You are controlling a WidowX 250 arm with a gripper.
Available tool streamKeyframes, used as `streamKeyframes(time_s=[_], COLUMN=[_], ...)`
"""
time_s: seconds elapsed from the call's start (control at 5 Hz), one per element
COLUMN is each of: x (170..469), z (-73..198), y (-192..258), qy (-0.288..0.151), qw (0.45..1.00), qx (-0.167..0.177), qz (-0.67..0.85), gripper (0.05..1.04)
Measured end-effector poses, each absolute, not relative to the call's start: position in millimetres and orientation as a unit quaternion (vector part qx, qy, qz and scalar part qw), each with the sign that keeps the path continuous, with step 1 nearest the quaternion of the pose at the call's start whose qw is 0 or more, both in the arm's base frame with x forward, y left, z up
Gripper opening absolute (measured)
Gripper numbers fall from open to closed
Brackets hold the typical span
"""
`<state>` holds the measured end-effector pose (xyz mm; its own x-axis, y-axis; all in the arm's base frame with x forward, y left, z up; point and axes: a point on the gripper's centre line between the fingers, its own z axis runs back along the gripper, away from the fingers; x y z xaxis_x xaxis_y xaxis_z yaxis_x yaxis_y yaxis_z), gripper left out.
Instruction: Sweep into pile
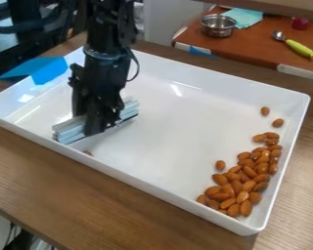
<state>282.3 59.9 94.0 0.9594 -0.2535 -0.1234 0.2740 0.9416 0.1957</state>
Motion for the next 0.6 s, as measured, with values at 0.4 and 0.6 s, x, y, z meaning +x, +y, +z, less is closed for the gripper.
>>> streamKeyframes(time_s=[0.4,0.6], x=[292.5,295.8], z=[78.0,76.5], y=[42.6,37.8], qy=[0.049,0.047], qw=[0.985,0.985], qx=[0.124,0.133], qz=[-0.109,-0.1], gripper=[0.38,0.38])
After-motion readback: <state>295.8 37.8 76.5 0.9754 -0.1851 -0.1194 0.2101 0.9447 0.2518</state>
